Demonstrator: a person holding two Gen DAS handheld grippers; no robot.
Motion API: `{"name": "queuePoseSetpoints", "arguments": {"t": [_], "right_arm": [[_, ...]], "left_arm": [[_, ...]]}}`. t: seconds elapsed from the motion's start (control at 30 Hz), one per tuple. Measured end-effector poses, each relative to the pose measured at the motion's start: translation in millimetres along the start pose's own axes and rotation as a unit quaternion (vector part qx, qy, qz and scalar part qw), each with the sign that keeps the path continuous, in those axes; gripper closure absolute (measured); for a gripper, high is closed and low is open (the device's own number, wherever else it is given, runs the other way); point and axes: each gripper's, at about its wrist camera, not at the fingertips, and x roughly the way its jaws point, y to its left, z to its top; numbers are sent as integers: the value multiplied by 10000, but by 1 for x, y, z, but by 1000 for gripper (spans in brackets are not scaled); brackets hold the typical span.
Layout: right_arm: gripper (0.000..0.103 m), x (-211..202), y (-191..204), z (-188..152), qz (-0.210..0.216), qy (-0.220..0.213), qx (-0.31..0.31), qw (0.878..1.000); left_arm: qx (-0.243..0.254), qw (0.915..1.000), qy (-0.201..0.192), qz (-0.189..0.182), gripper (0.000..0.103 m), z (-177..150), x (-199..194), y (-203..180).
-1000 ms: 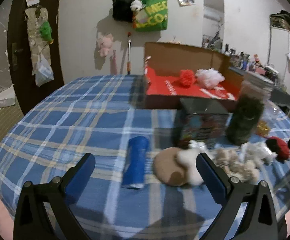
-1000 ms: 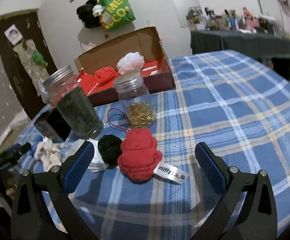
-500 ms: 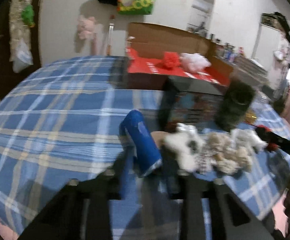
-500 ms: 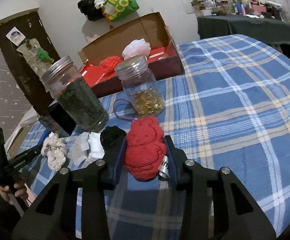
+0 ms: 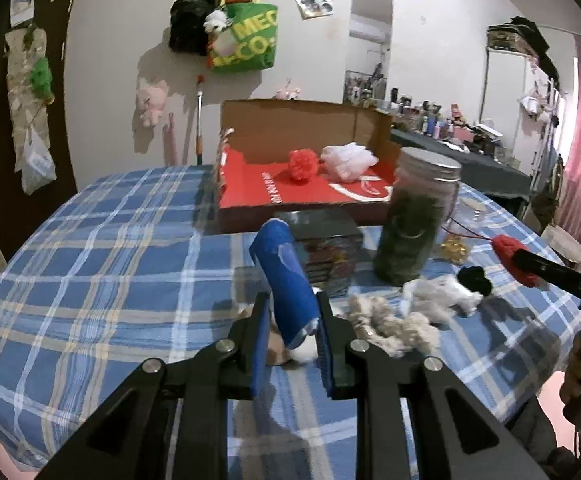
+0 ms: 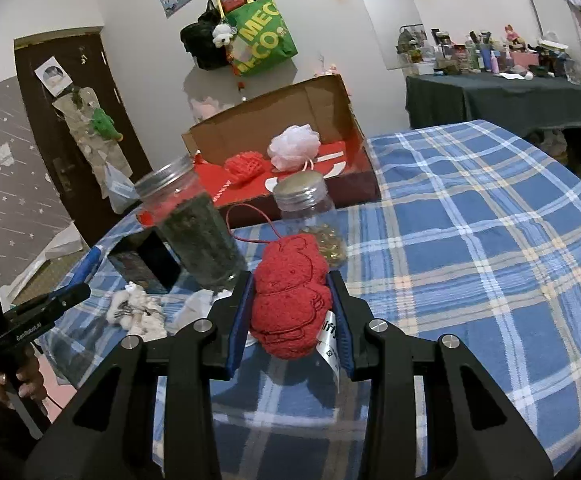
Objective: Organize soft objects
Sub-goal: 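Grasp the blue cylinder with the left tool while the right tool grasps the red knitted ball, then carry the blue cylinder and red knitted ball over the cardboard box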
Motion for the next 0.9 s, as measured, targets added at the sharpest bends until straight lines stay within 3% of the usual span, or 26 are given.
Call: {"name": "queuePoseSetpoints", "arguments": {"t": [0.53,0.9], "right_arm": [[68,-5,0,-2,69,-23,76,9999],[68,-20,-43,-2,-60,-31,712,9974]], "left_arm": [[-39,9999,96,64,80,-5,-2,-1],[-193,9985,346,375,80,-1,15,33]]}}
